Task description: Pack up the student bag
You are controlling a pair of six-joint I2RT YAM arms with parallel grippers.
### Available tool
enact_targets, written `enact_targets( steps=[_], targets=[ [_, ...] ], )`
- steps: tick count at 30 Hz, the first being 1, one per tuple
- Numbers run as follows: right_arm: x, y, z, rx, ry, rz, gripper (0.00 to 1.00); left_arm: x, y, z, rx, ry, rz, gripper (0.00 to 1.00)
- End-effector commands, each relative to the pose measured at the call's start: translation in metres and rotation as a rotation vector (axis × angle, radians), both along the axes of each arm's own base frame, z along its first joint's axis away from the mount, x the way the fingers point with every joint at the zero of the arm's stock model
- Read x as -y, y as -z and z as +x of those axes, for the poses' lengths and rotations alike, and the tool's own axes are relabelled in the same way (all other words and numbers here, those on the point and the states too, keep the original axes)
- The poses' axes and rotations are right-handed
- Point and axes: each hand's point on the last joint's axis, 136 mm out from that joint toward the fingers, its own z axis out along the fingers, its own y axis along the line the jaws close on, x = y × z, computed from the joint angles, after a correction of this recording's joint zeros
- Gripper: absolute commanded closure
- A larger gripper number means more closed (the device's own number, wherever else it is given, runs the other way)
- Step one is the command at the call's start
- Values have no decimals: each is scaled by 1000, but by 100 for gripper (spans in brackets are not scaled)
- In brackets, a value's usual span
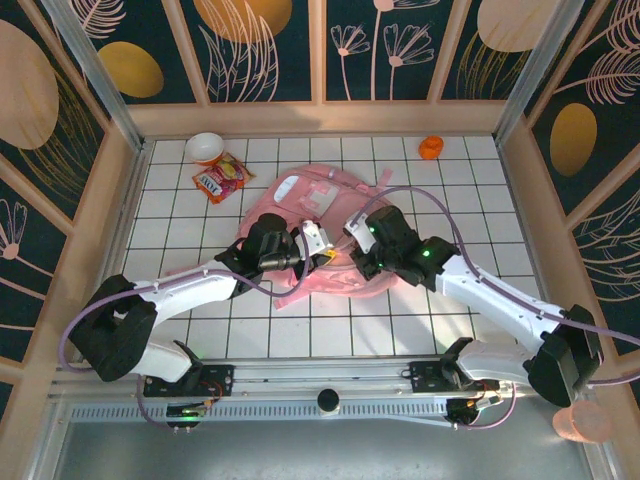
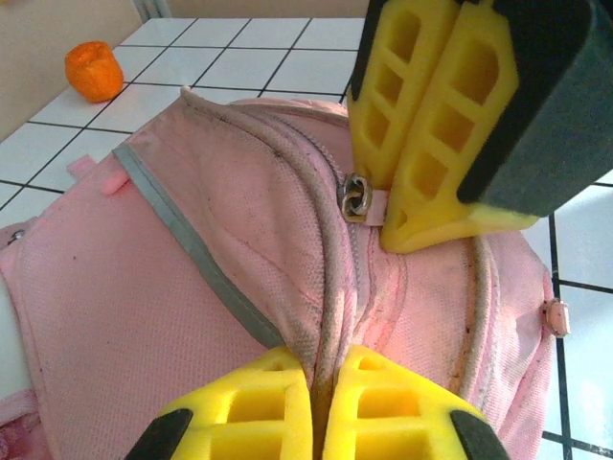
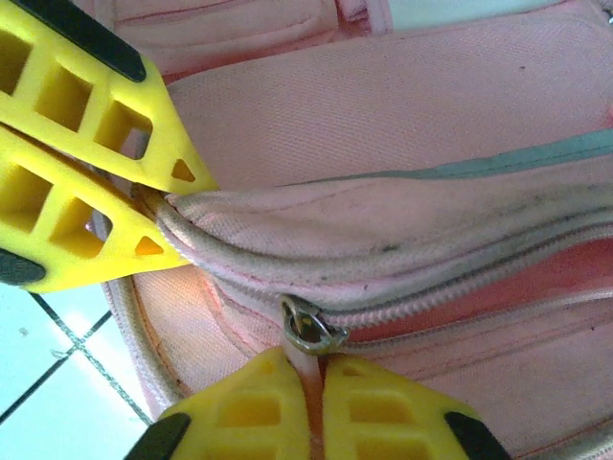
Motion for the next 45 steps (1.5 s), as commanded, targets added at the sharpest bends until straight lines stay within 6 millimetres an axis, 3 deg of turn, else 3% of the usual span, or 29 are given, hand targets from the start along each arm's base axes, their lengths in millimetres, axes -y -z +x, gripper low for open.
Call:
enact_targets(
  steps=[1,12,17,25,31,39,42,45],
  targets=[
    [24,-5,19,13,117,-8,98,5,-44,-4,63,33,-122,100],
    [36,-3,19,-110,150,67,100,4,-42,-3,64,31,-109,100],
    [36,-5,26,-65,178,57,78,5,-43,-3,65,34,-113,100],
    [20,-13,30,41,134,22,67,5,-46,-3,69,33,-116,100],
    [1,-3,8,33,-4,-48,62,5,-47,-2,68,31,-121,100],
    [-25,0,-39,-191,-192,51,78,3,-47,2,63,5,-121,100],
    [-23,-5,-53,-294,-182,106,79,2,-46,5,53,-18,-125,100],
    [-9,-17,-54,-385,-104,188,75,0,-46,7,44,-33,-131,100]
  ],
)
